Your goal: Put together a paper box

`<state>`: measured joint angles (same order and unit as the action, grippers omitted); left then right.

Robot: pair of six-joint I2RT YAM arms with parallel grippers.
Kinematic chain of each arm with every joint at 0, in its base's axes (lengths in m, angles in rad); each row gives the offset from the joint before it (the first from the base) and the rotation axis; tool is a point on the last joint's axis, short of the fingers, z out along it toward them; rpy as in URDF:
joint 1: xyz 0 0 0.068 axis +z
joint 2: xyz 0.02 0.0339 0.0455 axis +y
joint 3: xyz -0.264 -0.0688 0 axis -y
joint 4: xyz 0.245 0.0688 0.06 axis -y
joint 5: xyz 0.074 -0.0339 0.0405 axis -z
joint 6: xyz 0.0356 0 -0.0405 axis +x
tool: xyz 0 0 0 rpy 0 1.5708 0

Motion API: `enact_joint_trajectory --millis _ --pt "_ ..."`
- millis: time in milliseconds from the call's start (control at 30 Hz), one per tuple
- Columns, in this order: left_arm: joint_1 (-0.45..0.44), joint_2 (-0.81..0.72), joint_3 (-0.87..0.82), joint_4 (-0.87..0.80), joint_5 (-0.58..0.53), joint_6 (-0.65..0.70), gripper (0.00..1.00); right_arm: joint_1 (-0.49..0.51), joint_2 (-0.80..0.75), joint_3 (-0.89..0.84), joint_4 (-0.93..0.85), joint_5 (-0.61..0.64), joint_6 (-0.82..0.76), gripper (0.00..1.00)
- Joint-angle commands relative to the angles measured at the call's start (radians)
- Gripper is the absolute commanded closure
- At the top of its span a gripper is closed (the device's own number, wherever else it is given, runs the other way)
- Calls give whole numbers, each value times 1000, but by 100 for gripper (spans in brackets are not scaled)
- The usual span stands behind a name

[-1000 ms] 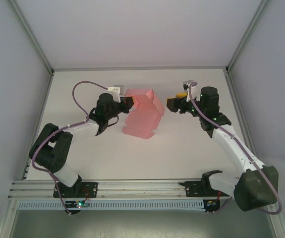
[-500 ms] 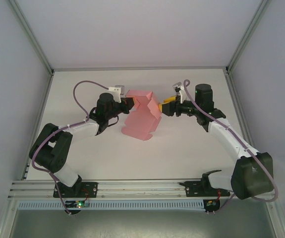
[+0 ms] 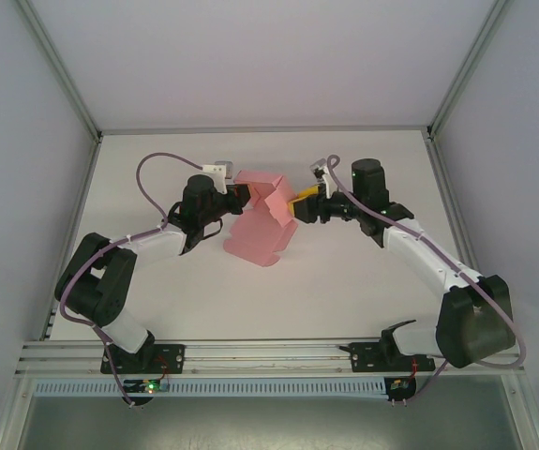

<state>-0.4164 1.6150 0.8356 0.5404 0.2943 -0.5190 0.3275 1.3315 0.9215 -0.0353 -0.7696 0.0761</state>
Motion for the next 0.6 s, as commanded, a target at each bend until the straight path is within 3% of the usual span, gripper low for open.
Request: enact_joint_trajectory --millis 0,567 --pt "0 -9 46 -20 -28 9 100 43 -7 34 -36 54 -58 45" --pt "-12 -20 77 -165 -63 95 100 112 -37 114 -205 351 -128 41"
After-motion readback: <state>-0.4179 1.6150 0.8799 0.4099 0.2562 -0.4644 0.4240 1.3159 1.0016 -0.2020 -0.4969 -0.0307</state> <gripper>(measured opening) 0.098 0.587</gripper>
